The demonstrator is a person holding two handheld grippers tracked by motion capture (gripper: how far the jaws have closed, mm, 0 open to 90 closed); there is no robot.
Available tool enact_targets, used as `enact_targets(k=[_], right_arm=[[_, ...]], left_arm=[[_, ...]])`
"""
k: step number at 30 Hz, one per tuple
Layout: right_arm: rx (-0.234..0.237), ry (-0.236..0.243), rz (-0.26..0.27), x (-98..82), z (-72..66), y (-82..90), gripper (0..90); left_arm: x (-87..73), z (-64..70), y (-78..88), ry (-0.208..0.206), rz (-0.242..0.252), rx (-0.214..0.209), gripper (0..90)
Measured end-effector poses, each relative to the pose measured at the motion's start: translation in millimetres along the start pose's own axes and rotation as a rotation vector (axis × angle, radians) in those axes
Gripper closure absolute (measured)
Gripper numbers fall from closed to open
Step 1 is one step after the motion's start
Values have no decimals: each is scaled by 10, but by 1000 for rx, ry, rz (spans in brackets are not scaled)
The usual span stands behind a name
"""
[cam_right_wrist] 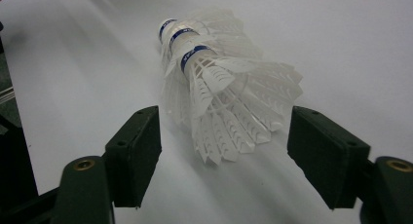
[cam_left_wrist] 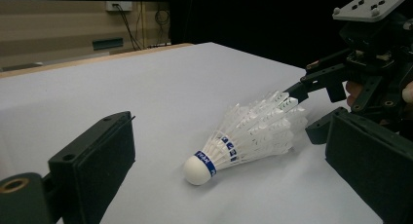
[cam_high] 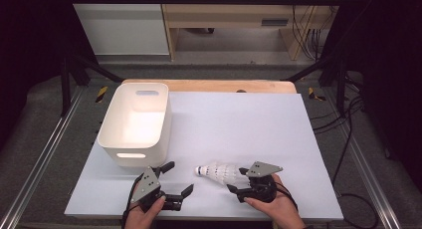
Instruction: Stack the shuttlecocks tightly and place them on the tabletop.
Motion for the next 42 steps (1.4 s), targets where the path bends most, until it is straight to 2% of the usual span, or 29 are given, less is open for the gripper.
enact_targets(k=[10,17,24,32,42], right_arm=[[-20,24,5,4,0,10,139],[-22,45,8,2,1,24,95],[-24,39,20,-6,46,73,62],[-24,49,47,-9,93,148,55],[-78,26,91,22,218,234,61]], left_arm=[[5,-9,5,0,4,3,37],[6,-12,7,0,5,3,37],[7,-13,6,-1,5,3,36],[17,-16,14,1,14,4,32],[23,-18,19,-1,18,4,31]])
Point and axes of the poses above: each handheld gripper's, and its own axes: y roughly backward along the jaws, x roughly out of its top, z roughly to its right, the point moved 7 cm from there along -y, roughly forward along the jaws, and after that the axes turned 4 degrees about -y, right-handed, at the moved point
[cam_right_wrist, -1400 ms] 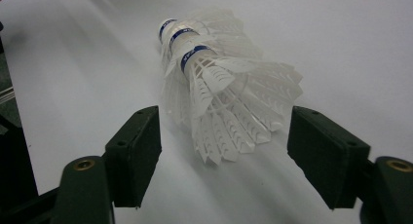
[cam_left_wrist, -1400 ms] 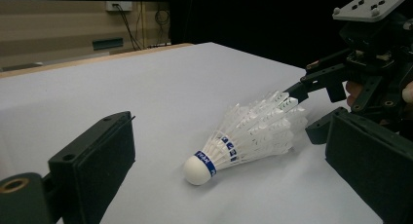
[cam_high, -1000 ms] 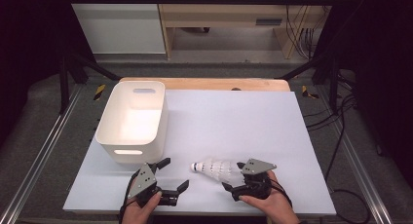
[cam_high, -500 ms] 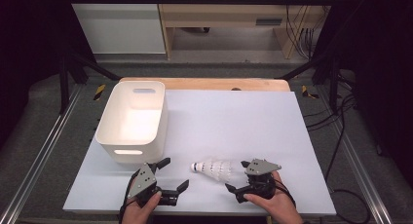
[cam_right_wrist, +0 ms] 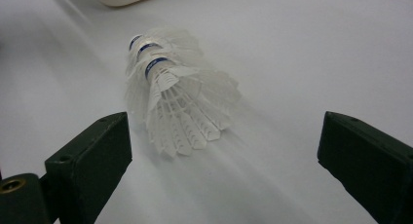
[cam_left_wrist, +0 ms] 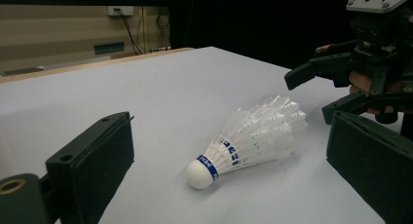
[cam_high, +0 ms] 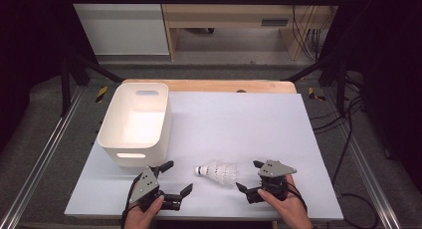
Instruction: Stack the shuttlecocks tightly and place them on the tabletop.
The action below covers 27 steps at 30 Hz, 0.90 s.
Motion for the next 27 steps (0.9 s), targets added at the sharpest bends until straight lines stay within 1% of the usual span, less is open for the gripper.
enact_targets(k=[6,11,14,18,27], right_arm=[[-22,-18,30,26,65,53,65],[-43,-32,55,45,130,99,73],[-58,-38,79,62,169,137,74],[-74,-43,115,83,218,183,75],[-109,-50,155,83,301,228,70]], left_arm=[[10,12,2,-5,6,-6,31],[40,0,23,-16,26,-5,30],[51,-17,37,-18,34,-1,30],[56,-28,45,-20,38,1,29],[60,-48,59,-18,41,5,28]])
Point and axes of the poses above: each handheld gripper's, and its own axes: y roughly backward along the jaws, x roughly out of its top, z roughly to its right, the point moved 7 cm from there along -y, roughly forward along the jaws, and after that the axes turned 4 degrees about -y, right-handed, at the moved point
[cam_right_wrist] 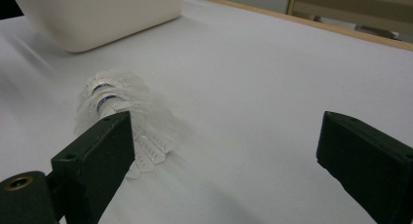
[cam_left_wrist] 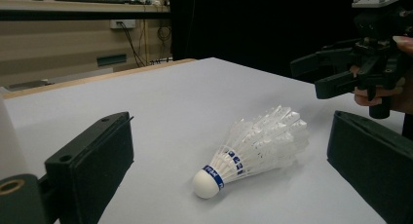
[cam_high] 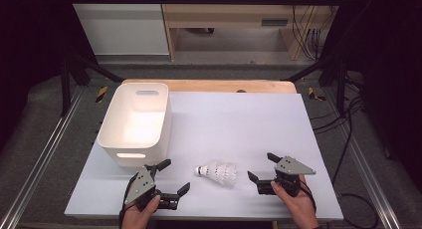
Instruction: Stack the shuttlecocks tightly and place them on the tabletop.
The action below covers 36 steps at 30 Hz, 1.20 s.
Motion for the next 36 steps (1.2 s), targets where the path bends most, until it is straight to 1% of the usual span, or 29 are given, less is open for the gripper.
enact_targets(k=[5,11,16,20,23,24,26,29,34,36], right_arm=[[-30,5,27,9,47,18,65],[-79,9,94,45,134,71,61],[-108,-2,127,58,210,137,65],[-125,-4,145,52,266,183,59],[-150,-12,159,48,329,211,60],[-156,-20,160,45,347,223,60],[-173,-21,161,37,388,240,60],[-179,-39,168,25,439,275,59],[-206,-43,173,0,537,324,61],[-207,-50,183,1,565,343,61]], left_arm=[[5,-10,8,0,4,4,28],[8,-14,12,0,6,4,28],[5,-16,10,2,4,2,28],[7,-24,15,3,7,6,28],[6,-31,18,2,7,8,28],[6,-32,18,2,7,9,28],[7,-33,19,2,7,9,28],[6,-36,19,1,6,10,28],[8,-46,24,5,10,16,28],[2,-44,22,1,4,14,28]])
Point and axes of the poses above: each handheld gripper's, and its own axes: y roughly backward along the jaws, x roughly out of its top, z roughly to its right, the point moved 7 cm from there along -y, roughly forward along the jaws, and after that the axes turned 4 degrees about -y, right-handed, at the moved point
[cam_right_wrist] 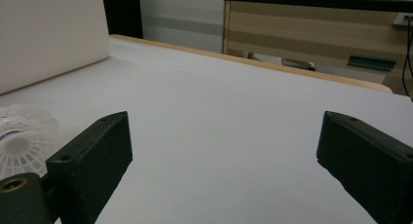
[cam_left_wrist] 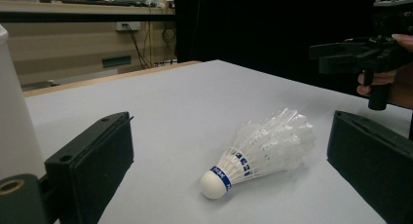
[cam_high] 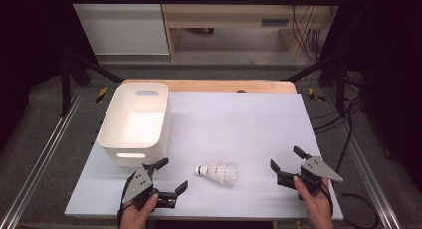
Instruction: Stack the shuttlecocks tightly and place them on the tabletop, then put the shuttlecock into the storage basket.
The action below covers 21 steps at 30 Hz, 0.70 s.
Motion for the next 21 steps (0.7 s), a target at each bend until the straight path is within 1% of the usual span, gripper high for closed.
enact_targets(k=[4,5,7,10,14,18,21], right_arm=[[-3,-18,24,21,29,23,63],[-6,-17,36,34,34,26,63],[-6,-16,41,39,34,28,63],[-6,-21,35,28,38,23,63],[-4,-25,32,26,29,21,62],[-5,-24,33,20,31,18,59],[-6,-24,30,14,25,12,58]], left_arm=[[4,14,-3,-4,1,-5,28],[3,14,-3,-4,0,-5,28],[-6,6,-6,-2,-5,-3,28],[-27,-6,-6,-3,-22,3,28],[-33,-5,-14,-2,-28,-1,28],[-43,12,-22,-4,-38,-11,28],[-58,23,-28,-12,-58,-21,27]])
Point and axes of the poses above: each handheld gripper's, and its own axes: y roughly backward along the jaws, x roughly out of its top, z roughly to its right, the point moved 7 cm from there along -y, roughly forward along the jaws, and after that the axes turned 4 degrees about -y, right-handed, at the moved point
